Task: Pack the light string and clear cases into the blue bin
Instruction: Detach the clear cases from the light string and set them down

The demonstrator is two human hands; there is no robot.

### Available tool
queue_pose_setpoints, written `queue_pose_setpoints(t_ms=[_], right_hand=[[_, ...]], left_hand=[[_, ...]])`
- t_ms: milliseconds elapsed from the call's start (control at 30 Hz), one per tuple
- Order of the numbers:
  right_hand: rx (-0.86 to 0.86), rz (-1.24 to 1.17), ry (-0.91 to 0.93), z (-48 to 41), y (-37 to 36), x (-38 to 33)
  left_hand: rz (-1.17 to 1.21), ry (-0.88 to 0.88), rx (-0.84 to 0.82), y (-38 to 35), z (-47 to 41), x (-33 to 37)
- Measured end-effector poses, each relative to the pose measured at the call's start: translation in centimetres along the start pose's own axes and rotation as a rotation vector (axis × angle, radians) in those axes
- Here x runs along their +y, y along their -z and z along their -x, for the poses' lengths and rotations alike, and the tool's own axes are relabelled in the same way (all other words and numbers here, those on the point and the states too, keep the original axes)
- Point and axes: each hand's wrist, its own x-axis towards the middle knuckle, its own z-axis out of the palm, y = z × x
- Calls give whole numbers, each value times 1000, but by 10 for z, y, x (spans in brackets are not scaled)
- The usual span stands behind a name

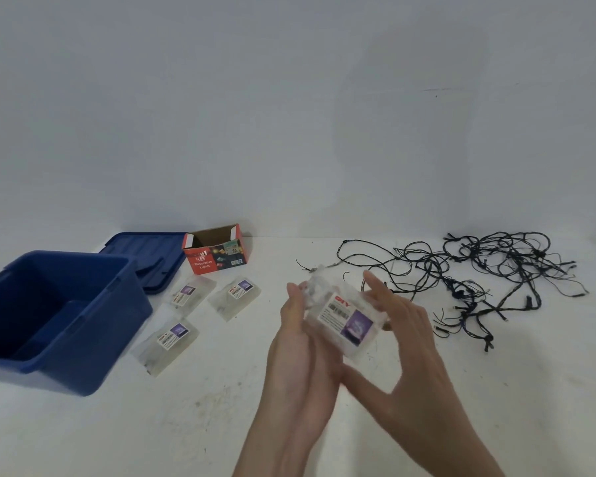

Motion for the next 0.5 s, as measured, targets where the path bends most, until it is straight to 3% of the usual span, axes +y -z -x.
queue_pose_setpoints(t_ms=[100, 200, 300, 500], right_hand=[[29, -198, -73, -1, 11, 8], [-24, -456, -150, -2, 26, 14], [-53, -617, -189, -2, 34, 18], [-68, -628, -187, -3, 29, 24]], left_hand=[[-250, -110, -57, 12, -3, -2], [-649, -258, -160, 27, -5, 3], [-830, -213, -352, 33, -3, 12], [-1013, -312, -281, 36, -5, 17]])
